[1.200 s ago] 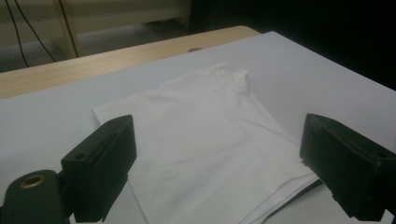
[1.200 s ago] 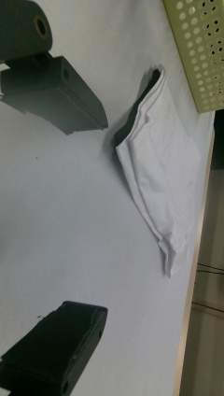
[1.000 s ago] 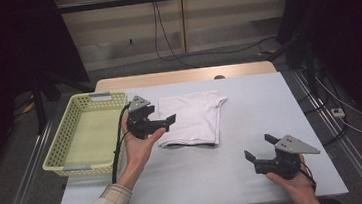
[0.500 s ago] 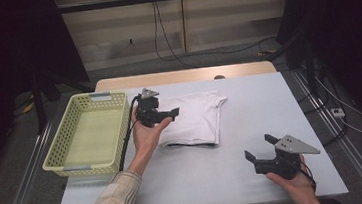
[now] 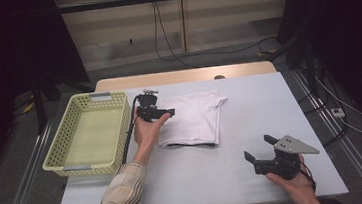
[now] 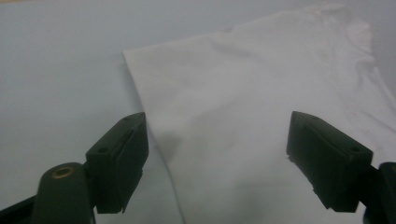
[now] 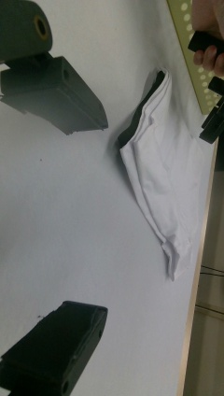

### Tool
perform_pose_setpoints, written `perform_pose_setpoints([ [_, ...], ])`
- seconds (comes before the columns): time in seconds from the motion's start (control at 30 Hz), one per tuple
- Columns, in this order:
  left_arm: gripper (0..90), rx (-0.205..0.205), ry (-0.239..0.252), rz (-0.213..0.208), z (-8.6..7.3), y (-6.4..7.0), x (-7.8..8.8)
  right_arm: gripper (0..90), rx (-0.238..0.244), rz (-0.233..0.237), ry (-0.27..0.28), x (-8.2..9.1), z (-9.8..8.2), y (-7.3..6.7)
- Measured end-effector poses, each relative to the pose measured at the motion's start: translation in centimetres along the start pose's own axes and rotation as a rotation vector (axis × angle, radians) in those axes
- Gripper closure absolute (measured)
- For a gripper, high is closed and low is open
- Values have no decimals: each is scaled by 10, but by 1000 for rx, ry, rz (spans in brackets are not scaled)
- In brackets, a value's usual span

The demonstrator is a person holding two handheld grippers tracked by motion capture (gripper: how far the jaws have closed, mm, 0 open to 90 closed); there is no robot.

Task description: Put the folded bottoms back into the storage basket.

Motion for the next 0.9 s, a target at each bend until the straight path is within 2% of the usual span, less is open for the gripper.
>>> perform_pose_setpoints([
  [0.07, 266, 4, -24, 10, -4, -4, -4, 90, 1, -1, 2, 0, 0, 0],
  [0.1, 275, 1, -49, -22, -7, -4, -4, 90, 0, -2, 2, 1, 0, 1],
  [0.13, 295, 6, -60, 3, -11, -5, -9, 90, -1, -3, 3, 1, 0, 1],
  [0.23, 292, 7, -81, 9, -15, -6, -13, 90, 1, -4, 2, 0, 0, 1],
  [0.33, 292, 5, -81, 22, -14, -5, -14, 90, 3, -5, 0, 0, 0, 1],
  [0.4, 303, -9, -103, 11, -14, -4, -14, 90, 2, -4, -1, 0, 0, 1],
  [0.43, 314, 2, -101, 11, -14, -3, -14, 90, 2, -4, -2, 0, -1, 1],
  [0.5, 433, 10, -107, 22, -14, -4, -13, 90, 6, -5, -3, 0, -1, 0],
  [0.53, 486, 32, -111, -11, -14, 0, -11, 90, 6, -4, -4, 0, -1, 0],
  [0.57, 535, 32, -111, -11, -14, 0, -11, 90, 7, -5, -3, 0, -1, 1],
  [0.6, 553, 29, -117, -32, -14, 4, -12, 90, 6, -6, -3, 0, -1, 1],
  [0.7, 644, 9, -131, -29, -14, 8, -12, 91, 8, -6, -6, 0, -1, 0],
  [0.73, 675, 21, -134, -68, -14, 11, -12, 91, 8, -5, -6, 0, -1, 0],
  [0.8, 776, 36, -131, -108, -15, 13, -12, 91, 9, -4, -6, 0, -1, 0],
  [0.9, 794, 51, -129, -121, -15, 12, -12, 91, 6, -4, -8, 0, -1, 0],
])
Point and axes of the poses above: each handheld gripper's, and its own axes: x roughly backward along the jaws, z roughly out of its top, y roughly to its right, the point moved 8 cm from there along -x, roughly forward along the jaws, and after that the axes turned 12 degrees about -x, right-handed, at the moved point
